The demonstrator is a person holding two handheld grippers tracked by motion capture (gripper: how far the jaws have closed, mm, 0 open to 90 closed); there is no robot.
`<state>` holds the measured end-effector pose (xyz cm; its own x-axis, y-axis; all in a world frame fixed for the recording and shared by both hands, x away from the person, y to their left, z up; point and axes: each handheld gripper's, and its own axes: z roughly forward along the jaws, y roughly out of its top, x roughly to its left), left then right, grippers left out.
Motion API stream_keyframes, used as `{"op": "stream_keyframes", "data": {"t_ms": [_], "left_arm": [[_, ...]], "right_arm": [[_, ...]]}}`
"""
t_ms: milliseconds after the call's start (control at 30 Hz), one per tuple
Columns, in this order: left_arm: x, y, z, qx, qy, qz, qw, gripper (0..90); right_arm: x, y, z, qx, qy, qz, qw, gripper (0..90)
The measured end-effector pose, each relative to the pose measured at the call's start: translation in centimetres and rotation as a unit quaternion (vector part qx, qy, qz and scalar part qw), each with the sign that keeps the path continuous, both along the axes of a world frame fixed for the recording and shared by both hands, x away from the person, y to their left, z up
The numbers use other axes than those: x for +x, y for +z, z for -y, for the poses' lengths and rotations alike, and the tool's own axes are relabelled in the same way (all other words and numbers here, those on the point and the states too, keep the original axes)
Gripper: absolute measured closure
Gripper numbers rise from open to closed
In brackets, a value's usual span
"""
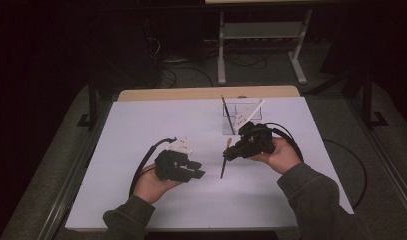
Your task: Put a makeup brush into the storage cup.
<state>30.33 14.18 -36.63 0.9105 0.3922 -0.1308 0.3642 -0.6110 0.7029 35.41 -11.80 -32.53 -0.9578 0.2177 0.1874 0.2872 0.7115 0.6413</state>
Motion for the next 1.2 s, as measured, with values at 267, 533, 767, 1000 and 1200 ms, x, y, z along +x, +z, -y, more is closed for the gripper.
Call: {"op": "stream_keyframes", "data": {"t_ms": [267, 533, 767, 1000, 1200], "left_arm": [[-0.2, -0.3, -1.3, 0.006, 0.004, 0.005, 1.0, 64.3], [-0.5, -0.6, -2.0, -0.003, 0.013, 0.006, 0.9999, 63.5], [-0.6, -0.7, -2.6, 0.005, 0.011, 0.009, 0.9999, 60.8], [-0.8, -0.9, -3.3, -0.005, 0.022, 0.012, 0.9997, 59.9], [-0.9, -1.1, -4.0, -0.013, 0.031, 0.013, 0.9994, 58.6]], "right_arm": [[0.7, 0.2, 0.7, -0.013, -0.005, 0.006, 0.9999, 82.7], [1.1, 0.2, 1.3, -0.026, -0.015, 0.004, 0.9995, 82.6], [1.4, 0.3, 2.0, -0.034, -0.023, 0.009, 0.9991, 82.6], [1.9, 0.4, 2.6, -0.041, -0.033, 0.01, 0.9986, 82.7], [2.3, 0.6, 3.3, -0.044, -0.04, 0.009, 0.9982, 82.6]]}}
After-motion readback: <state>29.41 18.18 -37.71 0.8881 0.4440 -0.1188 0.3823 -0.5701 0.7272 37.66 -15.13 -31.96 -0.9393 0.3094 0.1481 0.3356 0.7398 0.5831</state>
